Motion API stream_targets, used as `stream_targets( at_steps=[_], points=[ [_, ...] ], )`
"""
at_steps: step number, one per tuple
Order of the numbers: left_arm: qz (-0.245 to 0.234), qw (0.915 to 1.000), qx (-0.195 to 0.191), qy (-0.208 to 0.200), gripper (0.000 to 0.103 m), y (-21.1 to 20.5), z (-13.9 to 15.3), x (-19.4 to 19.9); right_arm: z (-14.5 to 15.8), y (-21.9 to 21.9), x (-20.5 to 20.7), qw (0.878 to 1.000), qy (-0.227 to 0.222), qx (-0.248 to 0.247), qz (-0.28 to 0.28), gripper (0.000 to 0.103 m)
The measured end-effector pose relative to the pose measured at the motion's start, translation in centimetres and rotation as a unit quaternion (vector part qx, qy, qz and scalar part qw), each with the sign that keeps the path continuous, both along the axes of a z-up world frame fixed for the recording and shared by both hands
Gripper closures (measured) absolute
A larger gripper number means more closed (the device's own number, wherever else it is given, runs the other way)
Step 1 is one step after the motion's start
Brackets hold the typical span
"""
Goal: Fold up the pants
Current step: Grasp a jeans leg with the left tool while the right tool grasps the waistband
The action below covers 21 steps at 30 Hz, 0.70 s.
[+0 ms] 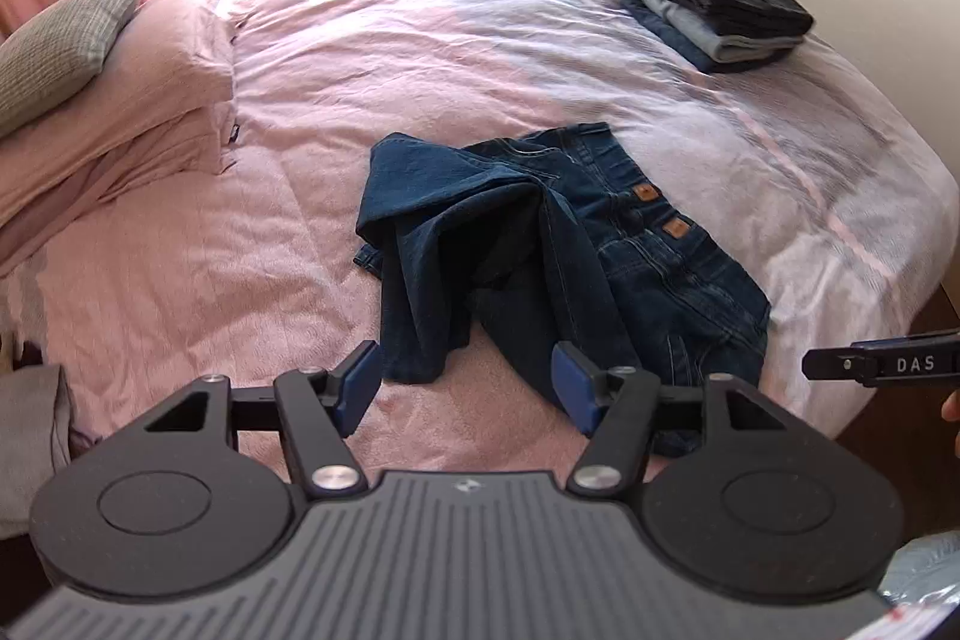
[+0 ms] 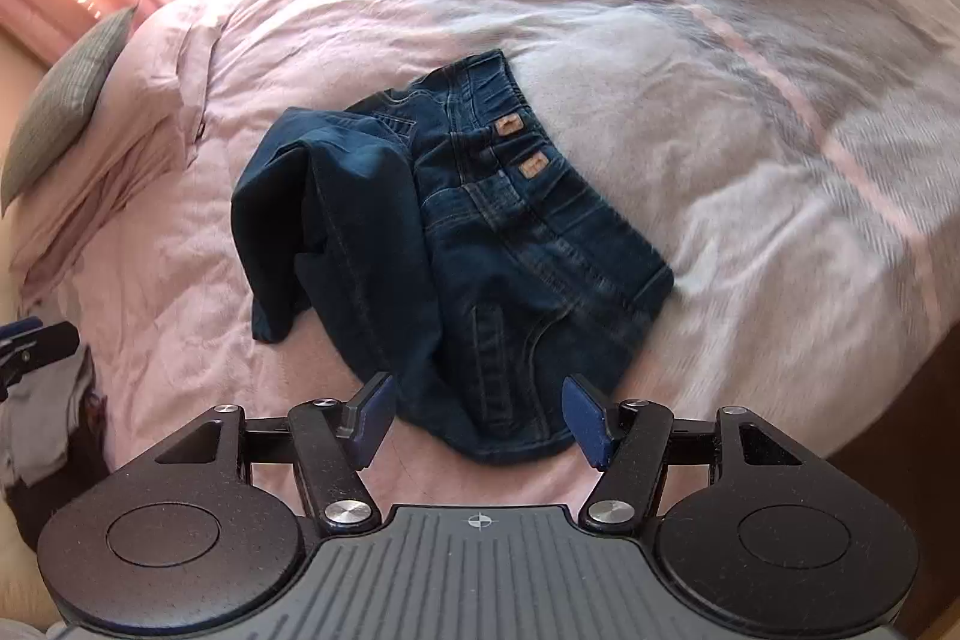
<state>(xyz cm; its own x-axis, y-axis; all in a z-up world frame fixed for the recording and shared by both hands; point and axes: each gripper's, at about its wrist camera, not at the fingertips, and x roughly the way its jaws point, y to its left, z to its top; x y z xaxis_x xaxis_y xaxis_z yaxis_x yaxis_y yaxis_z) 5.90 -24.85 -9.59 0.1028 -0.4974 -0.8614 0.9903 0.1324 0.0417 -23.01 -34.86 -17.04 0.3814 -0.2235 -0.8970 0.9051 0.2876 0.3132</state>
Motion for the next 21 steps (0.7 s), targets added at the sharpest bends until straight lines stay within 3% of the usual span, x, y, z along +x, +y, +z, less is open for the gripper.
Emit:
stream_targets(
  at_steps=[8, 14, 21],
  points=[
    [0.121, 0.9919, 0.008, 0.036, 0.041, -2.9, -1.5, -3.8, -1.8, -9.0, -4.3, 0.996, -0.026, 0.004, 0.081, 0.044],
    [0.225, 0.9724, -0.002, 0.062, 0.039, -3.9, -3.0, -3.9, -5.1, -14.6, -5.8, 0.992, -0.018, 0.013, 0.128, 0.044],
    [0.306, 0.9478, 0.001, 0.088, 0.031, -6.7, -6.9, -0.1, -10.0, -19.5, -5.6, 0.993, -0.047, 0.032, 0.103, 0.044]
  ],
)
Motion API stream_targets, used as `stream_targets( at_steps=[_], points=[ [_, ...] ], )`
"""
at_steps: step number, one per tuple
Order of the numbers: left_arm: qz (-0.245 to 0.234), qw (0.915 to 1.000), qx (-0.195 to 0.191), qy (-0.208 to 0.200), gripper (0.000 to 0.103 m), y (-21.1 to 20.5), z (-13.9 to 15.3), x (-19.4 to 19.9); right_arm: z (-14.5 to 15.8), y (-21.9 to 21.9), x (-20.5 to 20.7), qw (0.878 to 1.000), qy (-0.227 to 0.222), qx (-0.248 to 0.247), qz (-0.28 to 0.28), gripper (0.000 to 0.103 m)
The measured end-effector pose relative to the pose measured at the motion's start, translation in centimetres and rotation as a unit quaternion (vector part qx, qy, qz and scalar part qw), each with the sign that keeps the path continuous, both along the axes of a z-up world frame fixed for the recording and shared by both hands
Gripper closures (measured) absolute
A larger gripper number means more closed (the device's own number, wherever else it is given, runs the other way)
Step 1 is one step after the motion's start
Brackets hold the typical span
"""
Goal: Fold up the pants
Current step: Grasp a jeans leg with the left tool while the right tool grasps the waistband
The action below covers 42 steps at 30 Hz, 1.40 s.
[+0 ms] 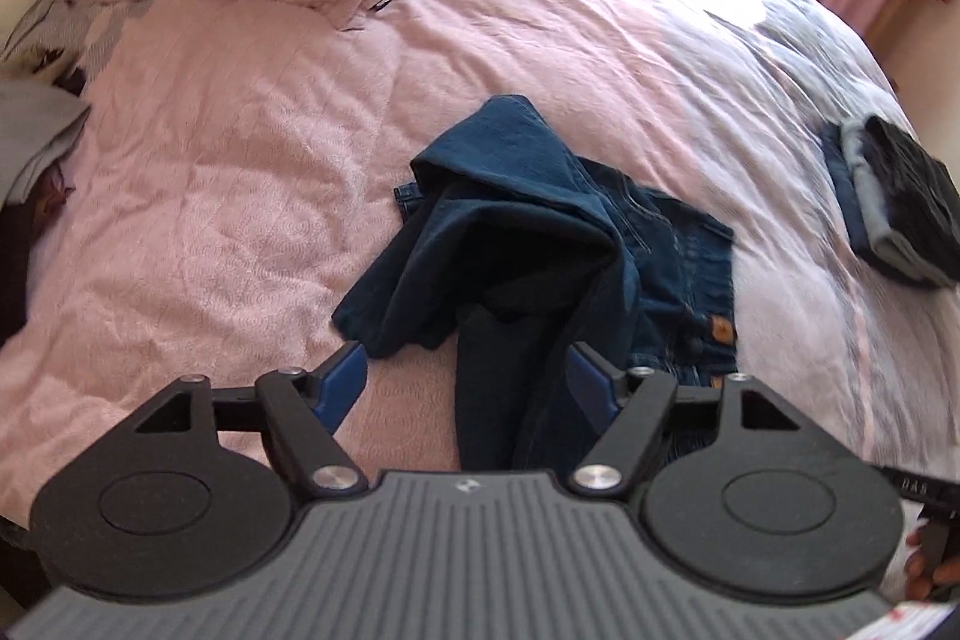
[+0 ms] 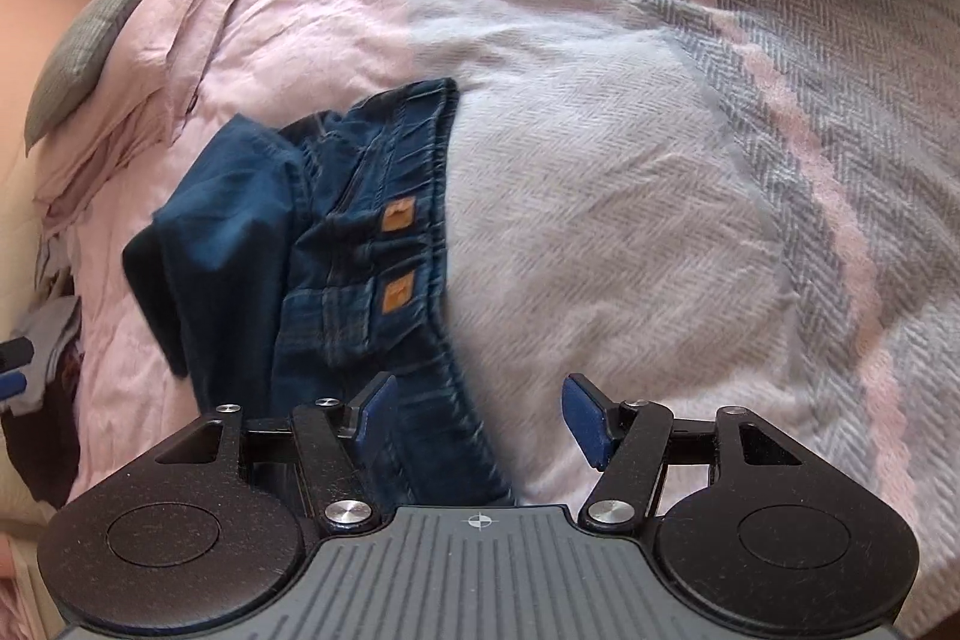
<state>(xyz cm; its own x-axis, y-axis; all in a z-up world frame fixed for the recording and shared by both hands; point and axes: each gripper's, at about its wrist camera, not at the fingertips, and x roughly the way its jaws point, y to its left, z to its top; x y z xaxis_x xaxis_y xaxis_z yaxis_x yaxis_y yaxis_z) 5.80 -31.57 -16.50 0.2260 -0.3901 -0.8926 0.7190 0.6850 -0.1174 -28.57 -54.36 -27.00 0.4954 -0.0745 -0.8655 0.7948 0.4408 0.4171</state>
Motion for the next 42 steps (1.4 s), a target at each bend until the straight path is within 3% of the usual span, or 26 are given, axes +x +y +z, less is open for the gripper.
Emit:
stream_targets(
  at_steps=[2, 11, 16, 18, 20, 22, 23, 24, 26, 29, 34, 35, 37, 39, 42],
  points=[
    [0.020, 0.9997, -0.003, 0.014, 0.026, -1.2, -1.2, 1.2, -1.3, -0.9, 0.7, 1.000, -0.005, 0.006, -0.007, 0.044],
    [0.073, 0.9932, -0.037, 0.083, 0.020, -6.4, -5.5, 5.4, -7.7, -3.2, 5.7, 0.997, -0.045, 0.062, -0.017, 0.044],
    [0.093, 0.9887, -0.043, 0.109, 0.017, -8.3, -7.8, 7.3, -10.0, -3.8, 7.9, 0.991, -0.089, 0.098, -0.034, 0.045],
    [0.104, 0.9865, -0.046, 0.118, 0.017, -8.9, -8.9, 8.2, -10.2, -4.0, 8.8, 0.991, -0.082, 0.096, -0.039, 0.045],
    [0.121, 0.9830, -0.041, 0.132, 0.017, -9.5, -10.5, 9.1, -10.2, -4.1, 9.1, 0.993, -0.071, 0.090, -0.042, 0.062],
    [0.136, 0.9789, -0.041, 0.147, 0.017, -10.2, -12.2, 9.9, -10.1, -4.4, 8.3, 0.991, -0.072, 0.101, -0.059, 0.089],
    [0.141, 0.9776, -0.037, 0.152, 0.018, -10.5, -12.9, 10.3, -9.9, -4.5, 7.5, 0.988, -0.083, 0.107, -0.069, 0.094],
    [0.143, 0.9768, -0.036, 0.155, 0.020, -10.8, -13.7, 10.5, -9.4, -4.5, 6.8, 0.986, -0.097, 0.109, -0.078, 0.097],
    [0.142, 0.9787, -0.025, 0.146, 0.059, -11.5, -14.5, 10.9, -7.6, -4.3, 5.9, 0.986, -0.117, 0.090, -0.082, 0.098],
    [0.138, 0.9833, -0.024, 0.116, 0.085, -11.7, -13.5, 11.9, -4.2, -4.5, 4.7, 0.984, -0.144, 0.058, -0.087, 0.099],
    [0.077, 0.9908, -0.102, 0.046, 0.094, -11.7, -7.0, 12.4, 1.5, -7.8, -0.3, 0.979, -0.166, -0.023, -0.119, 0.099],
    [0.061, 0.9907, -0.113, 0.043, 0.103, -12.0, -6.0, 12.3, 2.5, -8.8, -1.6, 0.978, -0.162, -0.040, -0.123, 0.099],
    [0.031, 0.9905, -0.131, 0.027, 0.103, -12.2, -4.8, 11.4, 3.7, -10.3, -4.0, 0.980, -0.134, -0.078, -0.121, 0.099],
    [0.009, 0.9913, -0.129, 0.026, 0.103, -12.6, -4.9, 10.4, 3.3, -11.7, -5.7, 0.986, -0.096, -0.069, -0.116, 0.099],
    [-0.001, 0.9967, -0.078, 0.026, 0.090, -13.1, -6.9, 9.2, 1.3, -12.8, -7.5, 0.987, -0.017, -0.047, -0.153, 0.096]
  ],
)
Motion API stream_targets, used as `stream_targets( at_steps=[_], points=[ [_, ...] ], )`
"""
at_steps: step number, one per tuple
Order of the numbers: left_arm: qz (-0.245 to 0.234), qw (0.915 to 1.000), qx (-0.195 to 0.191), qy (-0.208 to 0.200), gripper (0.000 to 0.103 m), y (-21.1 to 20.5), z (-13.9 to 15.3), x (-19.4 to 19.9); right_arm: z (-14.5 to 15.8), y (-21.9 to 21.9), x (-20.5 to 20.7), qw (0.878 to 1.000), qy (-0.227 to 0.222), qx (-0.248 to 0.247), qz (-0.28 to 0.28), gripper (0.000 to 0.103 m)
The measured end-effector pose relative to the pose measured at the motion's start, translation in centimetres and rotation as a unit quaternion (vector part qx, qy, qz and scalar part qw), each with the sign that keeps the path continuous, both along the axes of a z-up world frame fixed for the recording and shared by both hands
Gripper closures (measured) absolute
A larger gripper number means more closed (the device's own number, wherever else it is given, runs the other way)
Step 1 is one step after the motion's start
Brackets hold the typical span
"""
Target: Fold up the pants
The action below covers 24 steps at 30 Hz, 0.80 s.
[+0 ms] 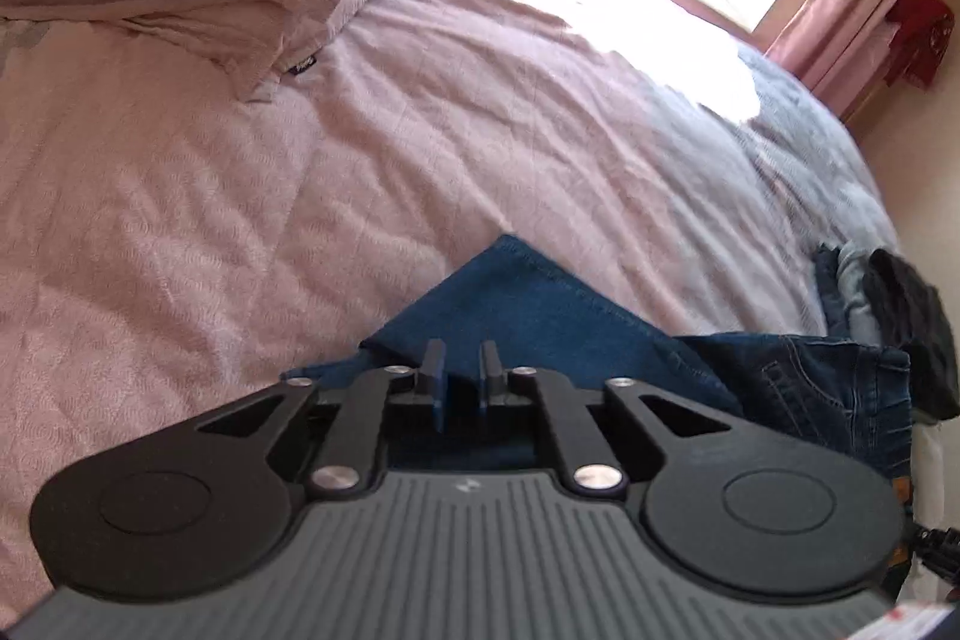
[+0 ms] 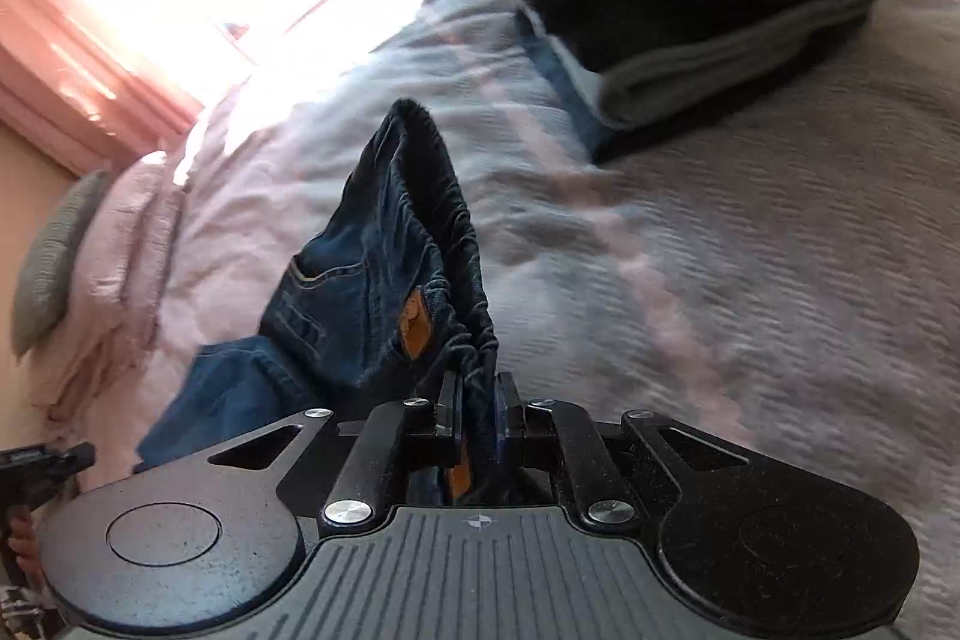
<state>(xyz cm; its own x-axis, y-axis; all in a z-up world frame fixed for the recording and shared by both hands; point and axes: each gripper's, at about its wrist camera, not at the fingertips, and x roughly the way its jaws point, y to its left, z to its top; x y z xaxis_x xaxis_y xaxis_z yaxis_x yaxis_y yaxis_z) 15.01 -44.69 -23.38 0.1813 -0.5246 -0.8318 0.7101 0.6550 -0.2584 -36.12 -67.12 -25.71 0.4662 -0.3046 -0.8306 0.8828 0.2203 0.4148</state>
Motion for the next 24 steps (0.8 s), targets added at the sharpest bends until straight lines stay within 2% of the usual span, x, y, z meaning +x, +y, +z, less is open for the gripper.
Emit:
stream_targets(
  at_steps=[2, 3, 5, 6, 7, 8, 13, 15, 16, 17, 18, 19, 21, 22, 24],
  points=[
    [0.010, 0.9996, 0.016, 0.022, 0.074, 0.2, -1.5, 0.2, -0.9, -0.2, -1.4, 0.999, 0.027, 0.020, -0.033, 0.092],
    [0.017, 0.9992, 0.017, 0.034, 0.071, 0.5, -1.8, 0.4, -1.2, 0.0, -2.5, 0.998, 0.018, 0.025, -0.047, 0.089],
    [0.032, 0.9981, 0.017, 0.050, 0.055, 0.3, -2.2, 1.4, -1.7, 0.7, -3.9, 0.997, 0.009, 0.035, -0.068, 0.084],
    [0.043, 0.9972, 0.017, 0.059, 0.049, -0.1, -2.5, 1.9, -2.0, 1.1, -4.4, 0.996, 0.014, 0.041, -0.076, 0.082],
    [0.050, 0.9960, 0.017, 0.072, 0.039, -0.5, -2.8, 2.6, -2.3, 1.3, -4.7, 0.995, 0.021, 0.047, -0.082, 0.081],
    [0.057, 0.9944, 0.015, 0.088, 0.034, -0.9, -3.3, 3.1, -2.3, 1.6, -5.1, 0.994, 0.027, 0.052, -0.087, 0.081],
    [0.121, 0.9780, 0.024, 0.168, 0.032, -2.6, -8.1, 5.6, -2.4, 3.0, -6.8, 0.990, 0.039, 0.064, -0.119, 0.081],
    [0.150, 0.9700, 0.033, 0.189, 0.038, -3.2, -10.3, 6.4, -2.3, 3.3, -7.3, 0.989, 0.047, 0.066, -0.127, 0.081],
    [0.159, 0.9673, 0.029, 0.196, 0.058, -3.5, -11.2, 6.8, -2.2, 3.4, -7.4, 0.988, 0.051, 0.066, -0.130, 0.080],
    [0.158, 0.9671, 0.023, 0.198, 0.083, -3.9, -11.6, 7.0, -2.1, 3.5, -7.6, 0.988, 0.053, 0.066, -0.133, 0.080],
    [0.157, 0.9685, 0.029, 0.191, 0.091, -4.4, -11.6, 7.2, -2.0, 3.6, -7.6, 0.987, 0.055, 0.066, -0.135, 0.080],
    [0.148, 0.9721, 0.020, 0.181, 0.103, -4.9, -11.0, 7.3, -1.9, 3.6, -7.6, 0.987, 0.055, 0.066, -0.136, 0.080],
    [0.116, 0.9817, -0.027, 0.149, 0.103, -5.1, -7.9, 7.4, -1.8, 3.4, -7.3, 0.987, 0.054, 0.066, -0.135, 0.080],
    [0.097, 0.9834, -0.066, 0.139, 0.103, -4.7, -5.8, 7.6, -1.8, 3.4, -7.1, 0.988, 0.052, 0.065, -0.133, 0.080],
    [0.068, 0.9816, -0.144, 0.105, 0.103, -2.7, -0.3, 7.7, -1.7, 3.2, -6.7, 0.988, 0.049, 0.064, -0.128, 0.080]
  ],
)
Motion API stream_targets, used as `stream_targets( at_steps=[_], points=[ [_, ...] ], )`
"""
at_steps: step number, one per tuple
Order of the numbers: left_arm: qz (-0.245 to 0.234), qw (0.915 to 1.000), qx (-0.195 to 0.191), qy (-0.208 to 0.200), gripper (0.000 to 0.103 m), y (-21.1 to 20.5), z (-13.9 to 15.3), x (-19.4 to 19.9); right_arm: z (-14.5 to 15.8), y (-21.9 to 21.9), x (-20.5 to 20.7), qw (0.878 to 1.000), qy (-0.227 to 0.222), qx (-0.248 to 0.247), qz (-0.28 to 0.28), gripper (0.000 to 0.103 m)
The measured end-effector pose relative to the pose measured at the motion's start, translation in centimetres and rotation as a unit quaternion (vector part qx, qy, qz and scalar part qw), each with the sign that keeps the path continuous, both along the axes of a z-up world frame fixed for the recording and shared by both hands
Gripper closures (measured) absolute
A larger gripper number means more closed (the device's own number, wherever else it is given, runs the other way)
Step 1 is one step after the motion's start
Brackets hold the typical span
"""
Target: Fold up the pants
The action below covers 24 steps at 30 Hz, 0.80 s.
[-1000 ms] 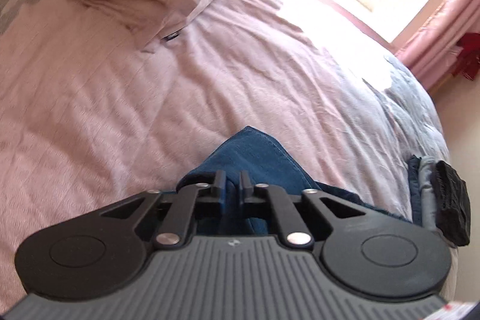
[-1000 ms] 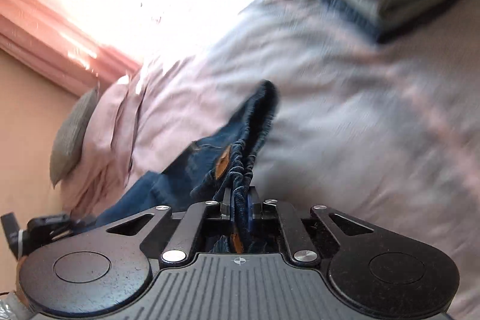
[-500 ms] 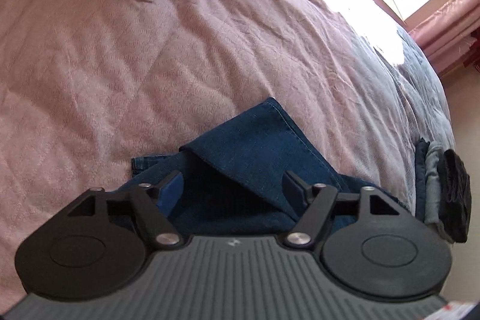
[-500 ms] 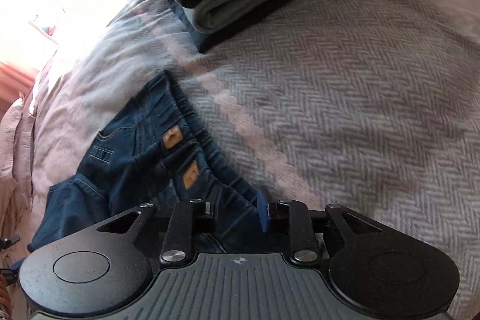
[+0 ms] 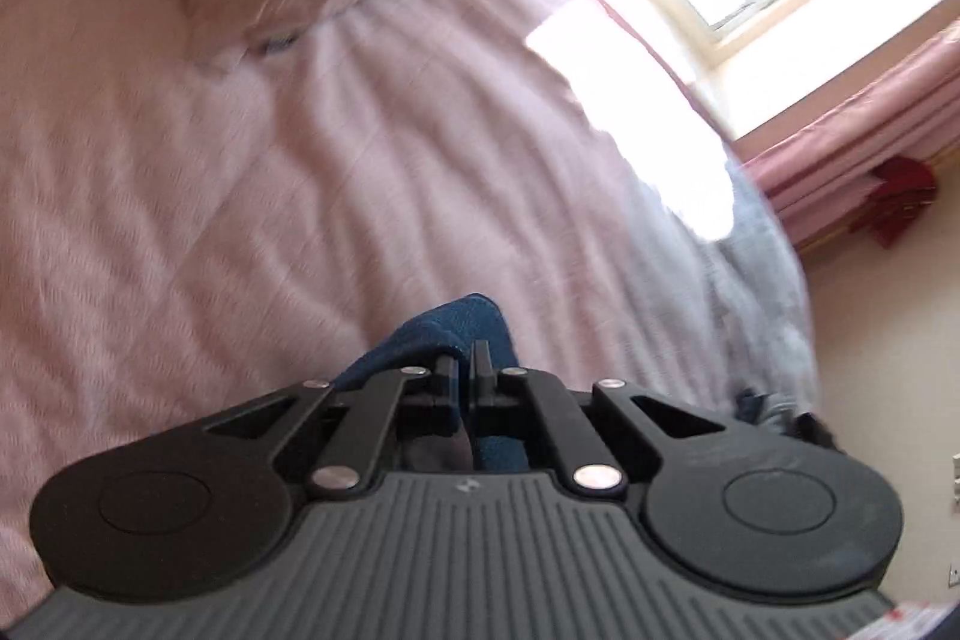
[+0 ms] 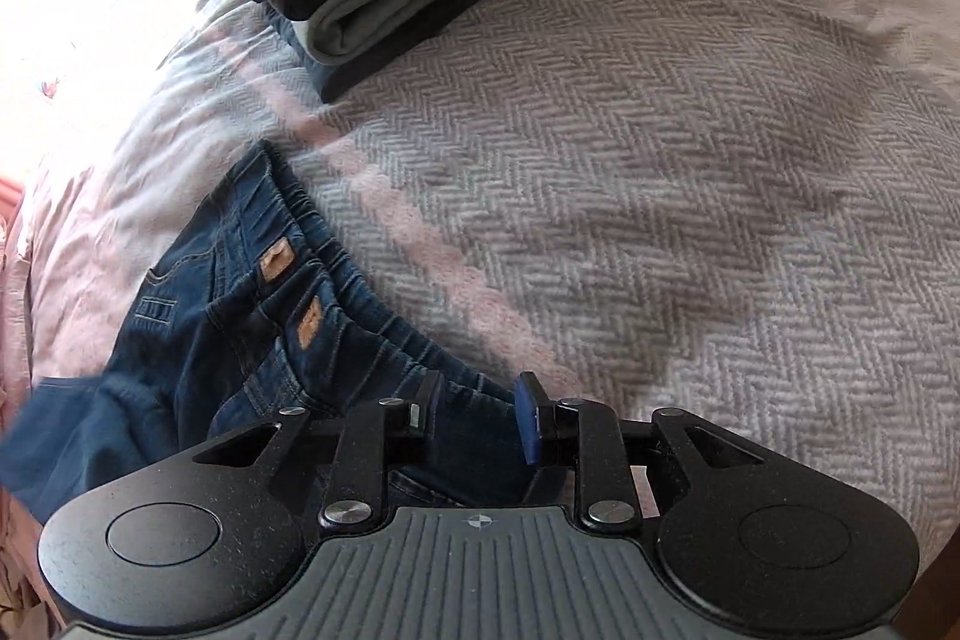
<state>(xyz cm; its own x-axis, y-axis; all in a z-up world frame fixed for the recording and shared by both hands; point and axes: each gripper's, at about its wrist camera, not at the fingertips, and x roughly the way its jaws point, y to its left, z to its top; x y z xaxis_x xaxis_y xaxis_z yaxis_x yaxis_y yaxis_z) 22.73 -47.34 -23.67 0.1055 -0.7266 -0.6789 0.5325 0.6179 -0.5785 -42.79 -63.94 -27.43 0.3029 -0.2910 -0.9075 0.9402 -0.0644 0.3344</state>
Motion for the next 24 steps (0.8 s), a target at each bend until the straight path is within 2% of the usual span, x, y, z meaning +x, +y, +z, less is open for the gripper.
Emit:
stream_targets(
  at_steps=[2, 4, 6, 8, 9, 11, 13, 15, 16, 17, 19, 20, 24],
  points=[
    [-0.004, 0.9979, -0.050, -0.041, 0.103, 3.7, 5.2, 0.3, -0.1, -0.1, 0.5, 1.000, -0.004, 0.000, 0.005, 0.080],
    [0.016, 0.9955, -0.055, -0.075, 0.103, 8.7, 8.6, 0.4, -0.1, 0.0, 0.9, 1.000, -0.010, 0.001, 0.012, 0.080],
    [0.070, 0.9936, -0.028, -0.085, 0.103, 15.2, 10.1, 0.4, 0.0, 0.3, 1.2, 1.000, -0.011, 0.003, 0.024, 0.080],
    [0.133, 0.9865, 0.027, -0.092, 0.103, 22.0, 9.9, 0.2, -0.1, 0.8, 1.5, 0.999, -0.010, 0.007, 0.042, 0.080],
    [0.166, 0.9805, 0.063, -0.085, 0.102, 25.0, 9.3, 0.0, -0.2, 1.1, 1.7, 0.999, -0.008, 0.010, 0.051, 0.080],
    [0.227, 0.9610, 0.146, -0.062, 0.092, 30.8, 6.6, -0.4, -0.5, 1.8, 1.8, 0.998, -0.003, 0.017, 0.067, 0.080],
    [0.280, 0.9297, 0.235, -0.045, 0.090, 35.9, 3.6, -0.9, -1.1, 2.8, 1.6, 0.997, 0.006, 0.028, 0.077, 0.080],
    [0.310, 0.9161, 0.254, -0.012, 0.090, 39.6, 1.6, -1.5, -1.7, 3.8, 1.0, 0.996, 0.016, 0.040, 0.077, 0.080],
    [0.321, 0.9141, 0.247, 0.007, 0.089, 40.7, 0.8, -2.1, -2.0, 4.3, 0.6, 0.996, 0.018, 0.046, 0.072, 0.079],
    [0.323, 0.9160, 0.237, 0.020, 0.084, 41.4, 0.2, -2.7, -2.3, 4.8, 0.1, 0.996, 0.018, 0.053, 0.065, 0.077],
    [0.306, 0.9242, 0.227, 0.025, 0.074, 41.3, -0.7, -4.1, -2.8, 5.5, -0.9, 0.997, 0.017, 0.066, 0.047, 0.066],
    [0.295, 0.9286, 0.224, 0.024, 0.072, 41.0, -1.0, -4.8, -3.0, 5.9, -1.5, 0.997, 0.014, 0.072, 0.036, 0.064],
    [0.267, 0.9418, 0.199, 0.045, 0.072, 39.3, -2.1, -6.1, -3.0, 6.9, -3.1, 0.996, 0.011, 0.083, -0.004, 0.061]
  ],
)
